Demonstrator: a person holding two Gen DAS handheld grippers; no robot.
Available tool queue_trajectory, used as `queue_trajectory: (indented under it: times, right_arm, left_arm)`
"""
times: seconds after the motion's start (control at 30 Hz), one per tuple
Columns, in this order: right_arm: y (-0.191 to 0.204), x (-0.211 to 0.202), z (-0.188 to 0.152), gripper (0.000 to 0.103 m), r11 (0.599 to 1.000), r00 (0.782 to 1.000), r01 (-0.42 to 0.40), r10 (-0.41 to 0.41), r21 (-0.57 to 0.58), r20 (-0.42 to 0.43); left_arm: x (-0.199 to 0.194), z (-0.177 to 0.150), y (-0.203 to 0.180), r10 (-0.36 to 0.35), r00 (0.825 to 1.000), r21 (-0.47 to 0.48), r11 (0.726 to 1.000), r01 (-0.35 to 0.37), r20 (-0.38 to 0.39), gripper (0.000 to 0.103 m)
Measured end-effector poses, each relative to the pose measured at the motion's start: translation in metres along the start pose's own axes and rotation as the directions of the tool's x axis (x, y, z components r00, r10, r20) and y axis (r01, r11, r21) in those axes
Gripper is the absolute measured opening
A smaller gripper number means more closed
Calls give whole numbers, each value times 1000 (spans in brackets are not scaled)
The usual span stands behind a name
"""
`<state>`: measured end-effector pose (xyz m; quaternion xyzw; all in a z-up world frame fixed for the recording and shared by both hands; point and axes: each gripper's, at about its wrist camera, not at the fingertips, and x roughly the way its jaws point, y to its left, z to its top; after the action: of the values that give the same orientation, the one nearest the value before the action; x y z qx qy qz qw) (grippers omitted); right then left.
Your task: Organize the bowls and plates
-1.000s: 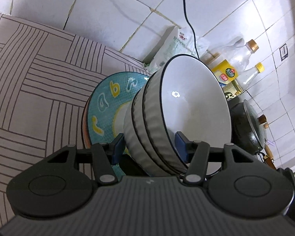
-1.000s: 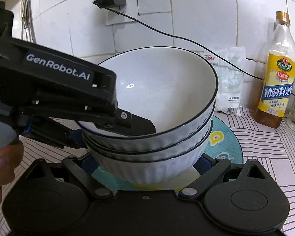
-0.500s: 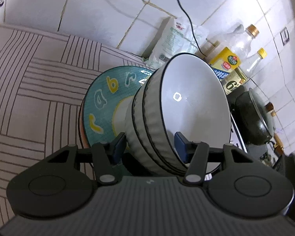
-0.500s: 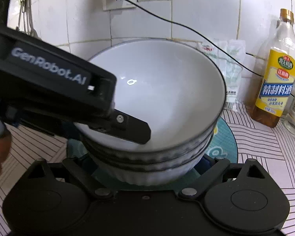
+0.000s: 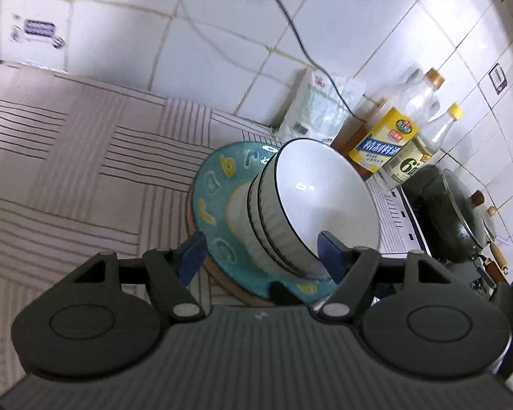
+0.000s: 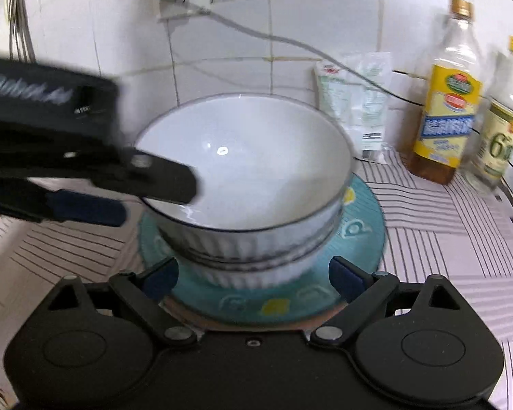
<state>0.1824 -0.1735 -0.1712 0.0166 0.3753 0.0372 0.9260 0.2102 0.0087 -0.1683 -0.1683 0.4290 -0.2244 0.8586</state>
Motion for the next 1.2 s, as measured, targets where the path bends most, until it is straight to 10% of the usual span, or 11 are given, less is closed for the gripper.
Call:
queue_trajectory:
  times: [0.37,0.7,1.2]
  right_arm:
    - [-2,-59,-2,98,987,981,162,-163,-20,-109]
    - [1,-127,22,98,989,986,148,-147,-1,-73]
    - [4,-174,14,99,979,976,204,-204,0,-76]
  left_arm:
    - [-91,-15,-36,149,987,21,988,-150,63,77]
    - [-144,-36,-62,343,931,60,934,-353,126,96]
    - [-153,-67,-59,407,910,100,905,-413,77,99]
